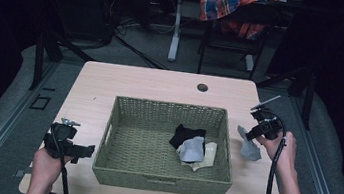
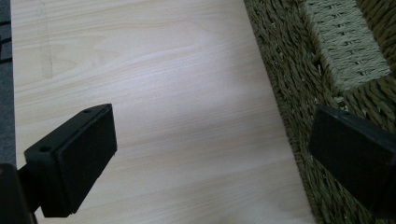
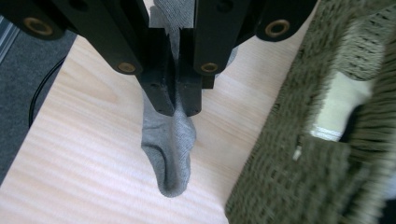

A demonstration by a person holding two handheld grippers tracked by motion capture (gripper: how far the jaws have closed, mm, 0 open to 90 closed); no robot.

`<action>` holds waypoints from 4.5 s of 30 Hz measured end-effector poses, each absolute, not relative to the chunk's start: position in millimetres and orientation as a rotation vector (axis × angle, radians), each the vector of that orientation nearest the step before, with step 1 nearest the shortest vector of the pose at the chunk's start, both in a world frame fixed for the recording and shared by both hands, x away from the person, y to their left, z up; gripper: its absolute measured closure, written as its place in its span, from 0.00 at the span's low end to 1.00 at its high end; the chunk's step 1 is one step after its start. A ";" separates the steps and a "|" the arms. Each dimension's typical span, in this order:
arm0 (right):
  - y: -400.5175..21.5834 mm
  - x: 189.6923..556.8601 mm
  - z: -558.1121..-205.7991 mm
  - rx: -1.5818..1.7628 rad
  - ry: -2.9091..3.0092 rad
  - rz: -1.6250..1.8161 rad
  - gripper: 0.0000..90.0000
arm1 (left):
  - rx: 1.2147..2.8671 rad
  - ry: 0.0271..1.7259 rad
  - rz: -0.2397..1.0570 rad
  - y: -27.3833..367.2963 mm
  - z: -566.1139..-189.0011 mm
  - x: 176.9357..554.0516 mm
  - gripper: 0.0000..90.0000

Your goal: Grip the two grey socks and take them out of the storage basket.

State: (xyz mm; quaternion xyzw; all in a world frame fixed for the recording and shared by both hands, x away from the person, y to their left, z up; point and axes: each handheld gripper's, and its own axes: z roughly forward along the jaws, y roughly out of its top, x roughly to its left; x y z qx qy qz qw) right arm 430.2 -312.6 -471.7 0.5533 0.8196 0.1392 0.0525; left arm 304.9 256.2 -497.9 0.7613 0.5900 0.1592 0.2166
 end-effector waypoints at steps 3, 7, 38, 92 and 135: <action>-312.7 432.5 -479.6 1.682 2.529 0.380 0.95 | 2.109 1.634 0.441 256.1 -498.0 305.0 0.02; -311.5 434.5 -490.6 1.706 2.534 0.356 0.95 | 2.110 1.634 0.440 255.9 -498.0 304.9 0.02; -272.9 404.9 -402.0 1.480 2.654 0.718 0.02 | 2.115 1.632 0.435 255.6 -498.1 305.4 0.02; -160.1 397.2 -459.7 1.212 2.856 0.403 0.92 | 2.118 1.628 0.434 254.5 -498.7 305.3 0.02; -206.9 376.6 -374.9 1.200 2.641 0.733 0.92 | 2.121 1.627 0.430 253.7 -499.2 305.6 0.02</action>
